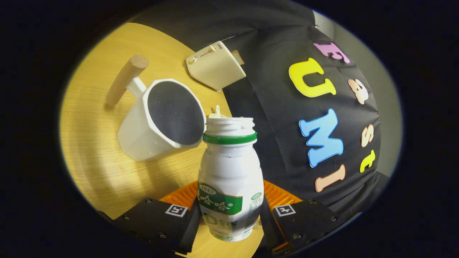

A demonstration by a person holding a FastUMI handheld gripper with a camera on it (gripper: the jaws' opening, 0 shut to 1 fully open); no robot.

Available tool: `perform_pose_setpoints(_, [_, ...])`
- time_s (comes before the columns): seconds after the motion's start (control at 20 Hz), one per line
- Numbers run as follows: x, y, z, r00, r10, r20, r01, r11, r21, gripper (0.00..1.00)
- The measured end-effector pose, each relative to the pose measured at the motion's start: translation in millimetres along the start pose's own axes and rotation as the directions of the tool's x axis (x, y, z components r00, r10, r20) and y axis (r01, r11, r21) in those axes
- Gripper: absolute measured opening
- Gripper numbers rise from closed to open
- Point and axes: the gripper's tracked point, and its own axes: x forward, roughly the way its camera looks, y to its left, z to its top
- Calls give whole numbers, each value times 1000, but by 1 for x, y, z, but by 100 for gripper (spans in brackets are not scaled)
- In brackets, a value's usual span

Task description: Take the bottle from table, then pour the juice into the cup, finally place the bottle on the coaster

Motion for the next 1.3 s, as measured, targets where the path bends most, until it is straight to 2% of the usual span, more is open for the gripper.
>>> perform_pose_setpoints(0.35, [-4,-16,9,998,-60,4,60,985,-160,74])
perform_pose_setpoints(1.3, [-8,-29,15,995,-99,-8,89,932,-351,73])
